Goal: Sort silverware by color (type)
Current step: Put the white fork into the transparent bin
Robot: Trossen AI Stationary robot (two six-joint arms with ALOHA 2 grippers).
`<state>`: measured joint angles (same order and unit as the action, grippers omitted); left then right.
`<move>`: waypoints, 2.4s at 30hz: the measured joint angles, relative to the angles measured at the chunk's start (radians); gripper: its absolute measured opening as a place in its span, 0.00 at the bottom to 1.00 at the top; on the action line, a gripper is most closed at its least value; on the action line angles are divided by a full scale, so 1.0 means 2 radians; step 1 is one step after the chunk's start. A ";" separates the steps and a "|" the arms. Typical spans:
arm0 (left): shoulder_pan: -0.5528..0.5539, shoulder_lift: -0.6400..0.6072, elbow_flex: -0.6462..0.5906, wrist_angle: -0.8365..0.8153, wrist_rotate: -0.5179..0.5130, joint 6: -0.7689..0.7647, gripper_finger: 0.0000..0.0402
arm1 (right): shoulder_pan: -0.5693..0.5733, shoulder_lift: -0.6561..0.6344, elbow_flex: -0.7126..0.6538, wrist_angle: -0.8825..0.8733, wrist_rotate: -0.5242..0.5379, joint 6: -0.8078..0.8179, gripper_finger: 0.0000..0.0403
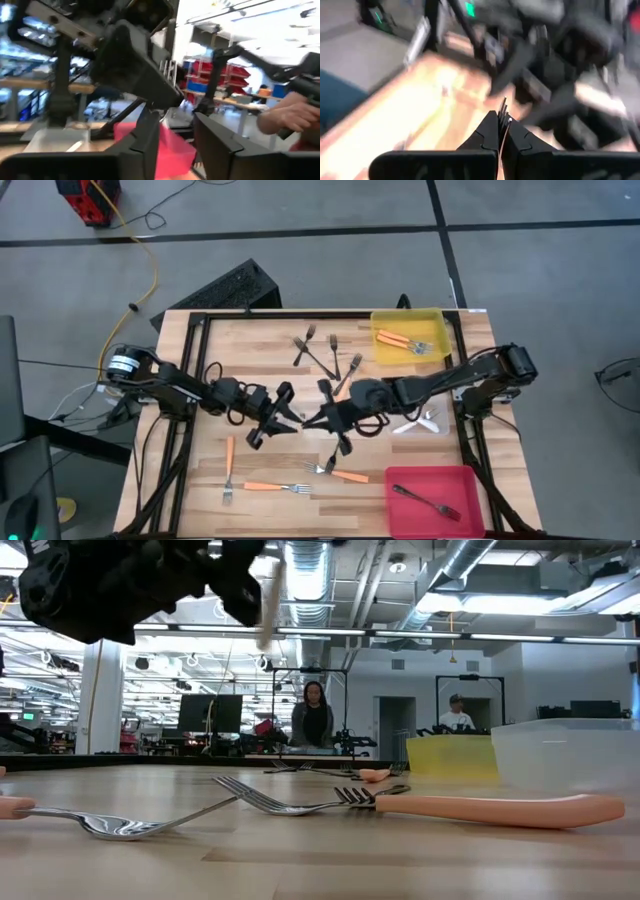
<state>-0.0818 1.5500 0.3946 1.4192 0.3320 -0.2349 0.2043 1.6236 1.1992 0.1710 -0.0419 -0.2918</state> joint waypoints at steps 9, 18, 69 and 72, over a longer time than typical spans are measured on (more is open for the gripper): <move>0.012 -0.040 -0.002 -0.099 -0.052 -0.010 0.45 | 0.057 -0.078 0.000 -0.216 0.249 0.152 0.05; 0.015 -0.111 0.001 -0.246 -0.195 -0.031 0.43 | 0.095 -0.107 -0.001 -0.411 0.361 0.401 0.05; 0.015 -0.171 0.001 -0.392 -0.278 -0.081 0.42 | 0.076 -0.095 -0.162 -0.584 0.205 0.680 0.13; 0.015 -0.171 0.001 -0.393 -0.278 -0.082 0.42 | 0.076 -0.095 -0.169 -0.568 0.206 0.672 0.15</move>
<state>-0.0525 1.2079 0.3965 0.6340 -0.2245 -0.3981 0.3573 1.4342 0.8610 -0.9653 0.3693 1.0524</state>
